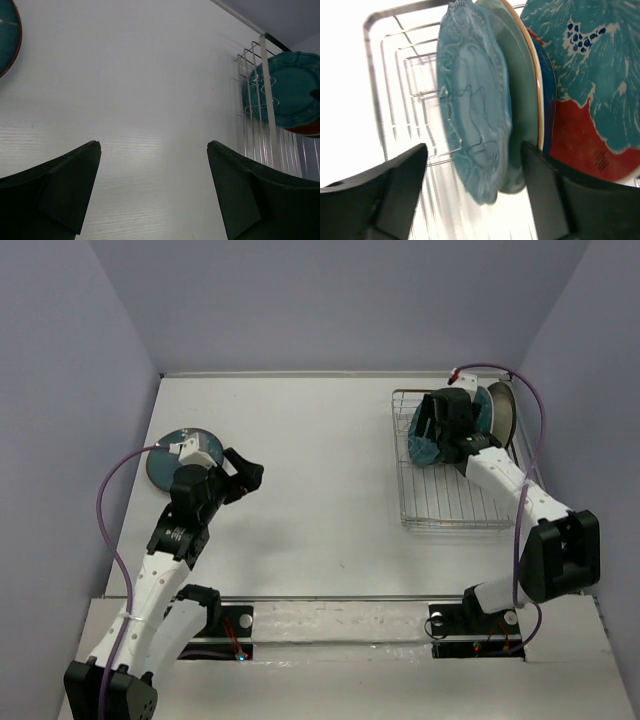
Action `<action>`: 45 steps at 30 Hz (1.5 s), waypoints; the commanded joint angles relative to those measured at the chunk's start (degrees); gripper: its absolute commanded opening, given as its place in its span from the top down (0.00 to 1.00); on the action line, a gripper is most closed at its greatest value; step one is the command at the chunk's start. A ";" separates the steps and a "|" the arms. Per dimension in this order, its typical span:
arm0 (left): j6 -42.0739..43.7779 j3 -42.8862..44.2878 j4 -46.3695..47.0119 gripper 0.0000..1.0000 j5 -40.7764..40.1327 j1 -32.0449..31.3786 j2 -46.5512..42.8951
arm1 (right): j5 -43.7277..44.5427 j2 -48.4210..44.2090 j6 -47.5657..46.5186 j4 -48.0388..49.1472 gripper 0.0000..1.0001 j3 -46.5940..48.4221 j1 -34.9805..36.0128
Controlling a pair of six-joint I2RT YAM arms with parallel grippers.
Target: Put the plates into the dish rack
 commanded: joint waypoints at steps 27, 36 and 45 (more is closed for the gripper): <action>-29.25 -11.17 28.19 0.01 -20.53 27.91 32.09 | -32.95 -36.71 8.42 8.85 0.11 -19.85 3.26; -30.39 -7.56 38.47 0.67 -15.26 28.35 45.37 | -36.55 -38.12 9.21 9.03 0.11 -20.47 3.26; -29.07 -12.21 50.24 0.94 -5.60 27.65 39.59 | -40.94 -37.60 11.05 8.41 0.08 -15.82 3.78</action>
